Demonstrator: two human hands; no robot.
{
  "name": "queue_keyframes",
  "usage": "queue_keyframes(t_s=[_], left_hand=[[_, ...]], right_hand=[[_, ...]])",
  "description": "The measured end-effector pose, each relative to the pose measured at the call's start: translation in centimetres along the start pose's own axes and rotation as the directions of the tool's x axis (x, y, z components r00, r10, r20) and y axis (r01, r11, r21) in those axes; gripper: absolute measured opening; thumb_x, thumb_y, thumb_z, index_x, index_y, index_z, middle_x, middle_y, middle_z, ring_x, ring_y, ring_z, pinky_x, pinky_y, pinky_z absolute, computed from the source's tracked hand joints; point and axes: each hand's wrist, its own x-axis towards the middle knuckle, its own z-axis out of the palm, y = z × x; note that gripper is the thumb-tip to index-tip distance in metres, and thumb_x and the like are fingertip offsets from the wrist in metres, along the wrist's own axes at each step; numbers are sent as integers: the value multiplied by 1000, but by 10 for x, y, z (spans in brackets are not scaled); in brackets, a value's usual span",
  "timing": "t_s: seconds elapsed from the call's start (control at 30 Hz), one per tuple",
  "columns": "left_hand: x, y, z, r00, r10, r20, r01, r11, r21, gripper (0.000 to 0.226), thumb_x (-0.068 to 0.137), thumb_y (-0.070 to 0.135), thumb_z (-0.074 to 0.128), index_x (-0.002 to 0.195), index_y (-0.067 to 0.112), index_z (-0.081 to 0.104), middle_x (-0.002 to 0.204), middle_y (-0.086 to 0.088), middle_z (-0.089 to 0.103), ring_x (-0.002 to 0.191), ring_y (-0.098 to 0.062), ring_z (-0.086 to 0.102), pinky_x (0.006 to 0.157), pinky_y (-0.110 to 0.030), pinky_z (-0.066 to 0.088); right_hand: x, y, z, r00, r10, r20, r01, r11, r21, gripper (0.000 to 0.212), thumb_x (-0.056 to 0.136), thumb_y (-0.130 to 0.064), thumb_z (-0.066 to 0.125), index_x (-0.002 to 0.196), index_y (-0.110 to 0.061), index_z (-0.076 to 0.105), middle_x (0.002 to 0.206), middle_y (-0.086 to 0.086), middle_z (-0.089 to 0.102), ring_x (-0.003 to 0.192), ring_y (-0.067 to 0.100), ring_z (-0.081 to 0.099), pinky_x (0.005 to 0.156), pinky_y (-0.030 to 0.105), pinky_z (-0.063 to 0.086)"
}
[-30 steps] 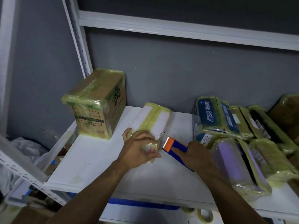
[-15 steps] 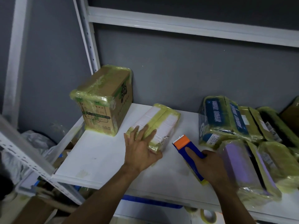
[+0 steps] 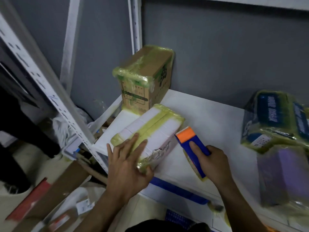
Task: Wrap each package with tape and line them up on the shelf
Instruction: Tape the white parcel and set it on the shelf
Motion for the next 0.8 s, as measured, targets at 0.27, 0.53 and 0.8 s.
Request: queue_keyframes(t_s=[0.27,0.53,0.8], left_hand=[[0,-8,-13,997,-54,53,42,976,212,63,90,58,63,148,37,50,158,9,42,149,-27,34,121,-67,9],[19,0,0,983,-178,-33,181,950,253,54,93,47,64,143,30,54,151,3,52,137,-28,46,117,-69,19],[27,-14,1,964,-264,-27,259,913,314,69,78,25,84,142,23,58,143,-2,58,122,-36,51,110,-76,24]], right_hand=[[6,-40,38,975,-74,207,44,988,147,66,83,-72,68,76,-7,61,65,3,69,55,16,67,54,29,49],[9,-42,34,974,-88,209,49,982,183,72,71,-81,61,85,-11,66,70,-2,72,63,14,72,59,34,59],[7,-29,14,985,-74,153,43,979,199,72,69,-81,60,82,-10,65,69,-2,71,60,14,71,55,26,53]])
